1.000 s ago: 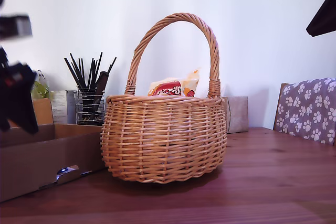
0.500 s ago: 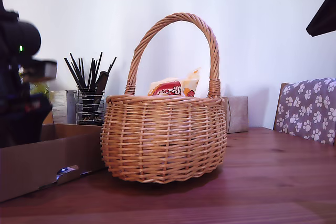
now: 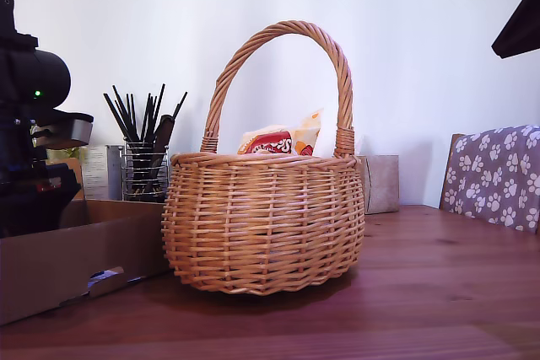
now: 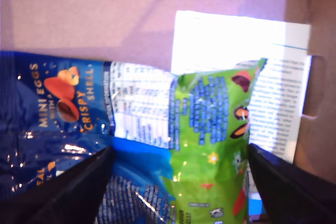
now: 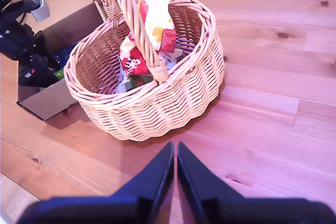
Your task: Move the bags of Easter eggs from the cardboard box on the left into the woven basket on the right side.
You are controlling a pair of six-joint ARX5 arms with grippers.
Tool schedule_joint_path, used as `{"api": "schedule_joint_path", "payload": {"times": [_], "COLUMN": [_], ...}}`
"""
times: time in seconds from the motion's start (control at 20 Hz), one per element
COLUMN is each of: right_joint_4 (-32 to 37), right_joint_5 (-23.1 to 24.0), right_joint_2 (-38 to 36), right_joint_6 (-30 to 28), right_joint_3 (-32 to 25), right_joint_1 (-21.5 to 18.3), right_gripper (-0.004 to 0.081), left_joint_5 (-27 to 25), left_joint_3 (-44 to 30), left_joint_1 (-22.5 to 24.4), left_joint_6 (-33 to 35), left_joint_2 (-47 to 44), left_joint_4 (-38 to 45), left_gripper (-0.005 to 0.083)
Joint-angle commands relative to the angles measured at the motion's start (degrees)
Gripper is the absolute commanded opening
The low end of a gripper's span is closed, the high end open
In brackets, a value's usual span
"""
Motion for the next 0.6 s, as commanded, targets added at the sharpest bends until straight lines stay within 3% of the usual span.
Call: {"api": "schedule_joint_path", "payload": {"times": [0.0,0.4,0.55], "right_joint_4": [0.59,0.59,0.59], "right_joint_5": [-0.26,-0.26,-0.26], "right_joint_2": [-0.07,-0.07,-0.07], "right_joint_6": [-0.15,-0.15,-0.15], "right_joint_3": [0.81,0.81,0.81], "right_joint_1": [0.26,0.24,0.24], "right_gripper": [-0.0012,-0.0012,-0.0012], "left_joint_5": [-2.97,-3.87,-3.82], "left_joint_3": [-1.27,-1.27,-1.25], "left_joint_1": [0.07,-0.17,-0.17], "left_joint_6": [-0.37,-0.37,-0.37], "left_joint_2": [2.86,2.86,2.84], "left_joint_4": [1.16,5.07,5.46], "left_gripper": [0.0712,0.0281,0.0248]}}
